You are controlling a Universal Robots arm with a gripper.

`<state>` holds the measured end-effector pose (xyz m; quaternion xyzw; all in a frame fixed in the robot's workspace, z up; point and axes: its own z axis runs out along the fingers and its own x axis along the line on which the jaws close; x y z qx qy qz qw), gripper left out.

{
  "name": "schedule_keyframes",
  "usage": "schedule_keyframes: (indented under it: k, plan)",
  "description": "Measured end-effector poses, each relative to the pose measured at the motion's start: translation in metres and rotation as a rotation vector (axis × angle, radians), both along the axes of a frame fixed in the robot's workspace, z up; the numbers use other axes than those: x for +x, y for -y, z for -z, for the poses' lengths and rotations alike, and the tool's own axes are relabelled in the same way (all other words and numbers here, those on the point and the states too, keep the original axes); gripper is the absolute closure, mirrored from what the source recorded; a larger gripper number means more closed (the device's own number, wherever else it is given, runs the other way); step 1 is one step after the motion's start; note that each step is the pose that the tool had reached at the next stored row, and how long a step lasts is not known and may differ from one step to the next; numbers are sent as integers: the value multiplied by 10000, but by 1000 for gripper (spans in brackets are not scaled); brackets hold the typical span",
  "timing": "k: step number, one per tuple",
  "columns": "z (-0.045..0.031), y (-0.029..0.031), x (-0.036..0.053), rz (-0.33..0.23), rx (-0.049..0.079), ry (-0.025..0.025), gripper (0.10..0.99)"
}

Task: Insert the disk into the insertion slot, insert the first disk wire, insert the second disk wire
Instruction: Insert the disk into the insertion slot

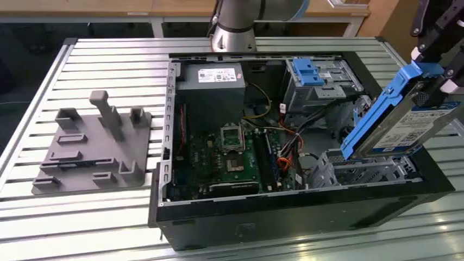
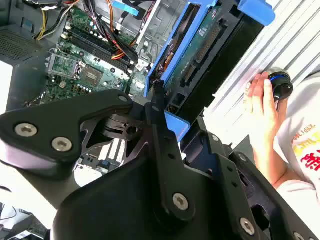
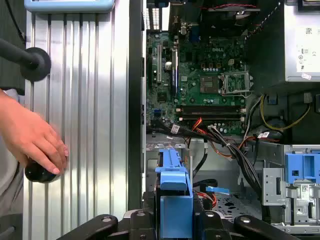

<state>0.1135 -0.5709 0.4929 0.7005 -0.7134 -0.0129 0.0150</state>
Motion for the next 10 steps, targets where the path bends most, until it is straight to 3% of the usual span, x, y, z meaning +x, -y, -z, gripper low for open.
schedule_keyframes:
  k: [10]
  plan:
    - [0, 0, 0, 0, 0, 0, 722]
